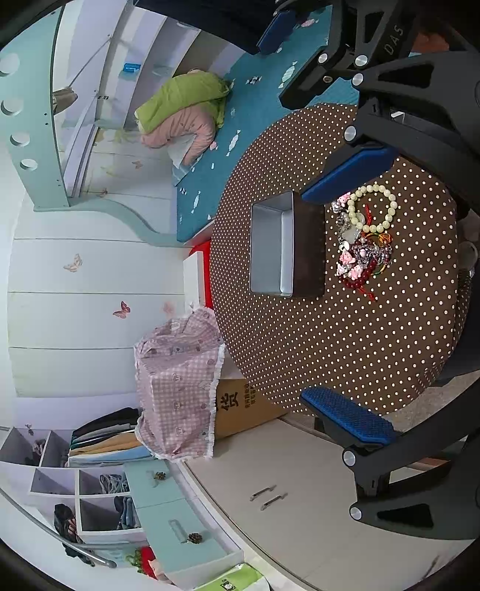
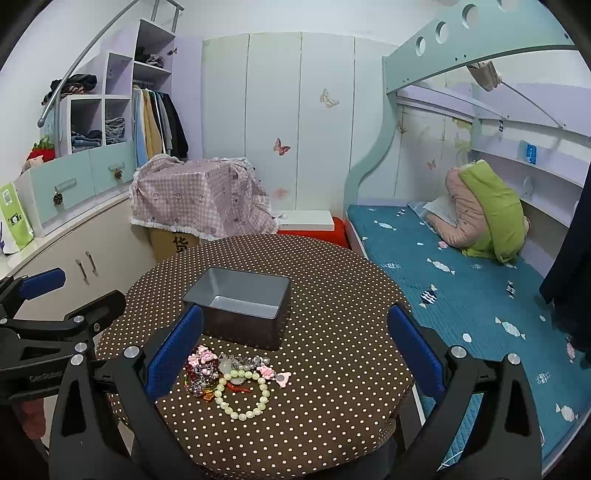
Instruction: Organize jewelry
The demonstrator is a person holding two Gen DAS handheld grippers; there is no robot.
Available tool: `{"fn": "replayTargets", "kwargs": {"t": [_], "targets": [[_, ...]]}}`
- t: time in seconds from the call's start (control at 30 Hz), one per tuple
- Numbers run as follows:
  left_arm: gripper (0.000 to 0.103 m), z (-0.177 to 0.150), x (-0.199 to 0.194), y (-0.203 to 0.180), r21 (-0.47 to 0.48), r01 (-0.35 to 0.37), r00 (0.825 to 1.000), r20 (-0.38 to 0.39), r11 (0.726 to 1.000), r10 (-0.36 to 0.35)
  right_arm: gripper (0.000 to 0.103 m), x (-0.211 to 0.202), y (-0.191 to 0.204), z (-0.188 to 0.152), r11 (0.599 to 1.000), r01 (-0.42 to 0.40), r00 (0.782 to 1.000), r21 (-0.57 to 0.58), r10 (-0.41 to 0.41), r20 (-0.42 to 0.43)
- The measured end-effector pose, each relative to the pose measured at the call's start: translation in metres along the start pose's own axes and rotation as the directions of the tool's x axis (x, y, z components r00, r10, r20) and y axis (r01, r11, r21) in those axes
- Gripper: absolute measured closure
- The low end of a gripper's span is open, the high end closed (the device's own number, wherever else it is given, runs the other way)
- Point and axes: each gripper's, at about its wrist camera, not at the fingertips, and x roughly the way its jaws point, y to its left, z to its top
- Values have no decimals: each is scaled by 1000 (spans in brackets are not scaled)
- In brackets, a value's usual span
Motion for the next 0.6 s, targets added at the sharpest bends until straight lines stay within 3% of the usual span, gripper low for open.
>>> {"fn": "replayTargets", "kwargs": {"t": [0.6], "targets": [[5, 0, 6, 4, -13, 4, 1000, 5, 1000, -4, 7, 7, 6, 4, 999, -7, 1000, -40, 7, -11]]}}
